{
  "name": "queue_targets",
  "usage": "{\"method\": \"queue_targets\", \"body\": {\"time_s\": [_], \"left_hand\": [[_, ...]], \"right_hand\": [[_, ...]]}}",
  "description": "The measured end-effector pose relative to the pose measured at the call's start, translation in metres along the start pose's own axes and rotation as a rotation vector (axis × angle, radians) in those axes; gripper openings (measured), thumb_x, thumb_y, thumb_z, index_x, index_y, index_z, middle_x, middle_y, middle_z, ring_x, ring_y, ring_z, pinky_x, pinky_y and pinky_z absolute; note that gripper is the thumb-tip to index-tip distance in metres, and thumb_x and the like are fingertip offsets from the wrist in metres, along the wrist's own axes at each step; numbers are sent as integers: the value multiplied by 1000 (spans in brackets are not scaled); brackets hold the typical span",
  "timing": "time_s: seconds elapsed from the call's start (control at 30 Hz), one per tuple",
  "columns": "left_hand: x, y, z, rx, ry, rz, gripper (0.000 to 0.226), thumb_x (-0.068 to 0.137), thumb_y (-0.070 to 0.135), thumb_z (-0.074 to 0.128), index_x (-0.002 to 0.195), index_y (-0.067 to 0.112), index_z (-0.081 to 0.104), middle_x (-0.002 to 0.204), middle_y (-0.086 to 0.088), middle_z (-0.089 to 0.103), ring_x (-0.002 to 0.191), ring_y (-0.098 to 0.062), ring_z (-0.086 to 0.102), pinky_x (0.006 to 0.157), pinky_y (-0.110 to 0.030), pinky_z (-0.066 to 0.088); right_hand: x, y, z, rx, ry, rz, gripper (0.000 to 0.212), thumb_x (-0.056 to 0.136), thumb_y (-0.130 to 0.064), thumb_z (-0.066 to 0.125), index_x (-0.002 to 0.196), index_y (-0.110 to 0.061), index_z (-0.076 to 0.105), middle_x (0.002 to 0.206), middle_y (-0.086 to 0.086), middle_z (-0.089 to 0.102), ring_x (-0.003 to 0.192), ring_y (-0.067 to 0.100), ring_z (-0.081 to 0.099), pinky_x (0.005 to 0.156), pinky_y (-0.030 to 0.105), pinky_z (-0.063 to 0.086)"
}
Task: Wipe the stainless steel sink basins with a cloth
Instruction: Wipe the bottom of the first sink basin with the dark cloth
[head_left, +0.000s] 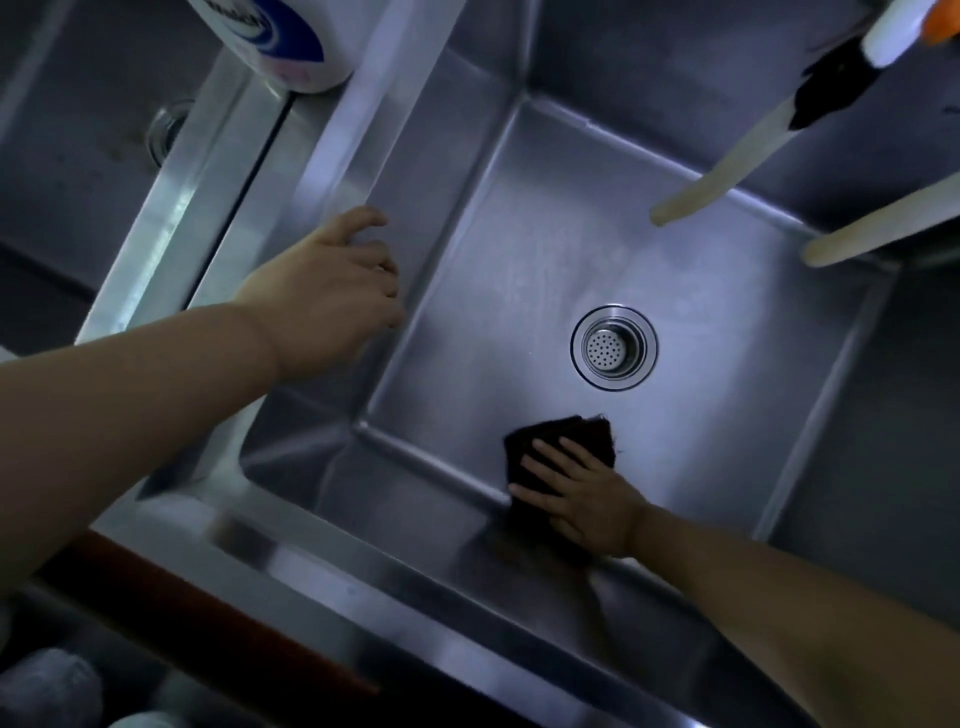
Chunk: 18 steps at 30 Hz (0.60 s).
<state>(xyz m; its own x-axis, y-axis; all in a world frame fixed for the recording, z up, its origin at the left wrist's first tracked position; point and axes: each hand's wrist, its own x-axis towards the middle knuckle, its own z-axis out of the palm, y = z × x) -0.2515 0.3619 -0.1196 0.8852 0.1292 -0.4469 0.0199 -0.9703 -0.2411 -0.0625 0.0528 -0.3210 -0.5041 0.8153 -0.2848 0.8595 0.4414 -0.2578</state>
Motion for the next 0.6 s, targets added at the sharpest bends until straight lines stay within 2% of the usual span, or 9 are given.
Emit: {"method": "queue_targets", "body": {"time_s": [0.1,0.23,0.33,0.47,0.6], "left_hand": [[1,-1,0,-33,30,-1,19,72,16,54,78,25,70,74,4,66,97,-23,63,115,-42,7],[2,-2,3,-65,70,-22,27,75,18,42,74,23,68,68,5,62,98,-21,63,116,-41,8],[3,-1,7,-105,106,-27,13,74,17,54,70,22,66,68,3,62,96,-23,63,116,-40,12],[3,0,8,-115,97,-44,14,79,20,53,70,22,63,70,1,61,93,-23,63,116,-41,15],[3,1,7,-91,70,-73,18,84,22,50,72,21,63,73,0,63,92,-23,62,116,-40,14]], "right_hand": [[63,4,-14,37,8,89,62,83,-45,53,142,-30,41,148,11,41,139,37,29,110,62,18],[133,36,-36,76,67,226,62,89,-47,48,146,-30,33,152,12,32,143,37,19,114,58,9],[165,78,-52,67,114,293,63,90,-48,43,148,-29,28,155,13,27,144,37,13,116,55,4],[178,138,-69,34,154,411,64,92,-48,39,150,-31,21,157,14,19,145,37,7,117,50,-2],[155,189,-76,25,183,581,64,90,-49,33,150,-28,23,157,15,18,145,36,7,115,48,-1]]}}
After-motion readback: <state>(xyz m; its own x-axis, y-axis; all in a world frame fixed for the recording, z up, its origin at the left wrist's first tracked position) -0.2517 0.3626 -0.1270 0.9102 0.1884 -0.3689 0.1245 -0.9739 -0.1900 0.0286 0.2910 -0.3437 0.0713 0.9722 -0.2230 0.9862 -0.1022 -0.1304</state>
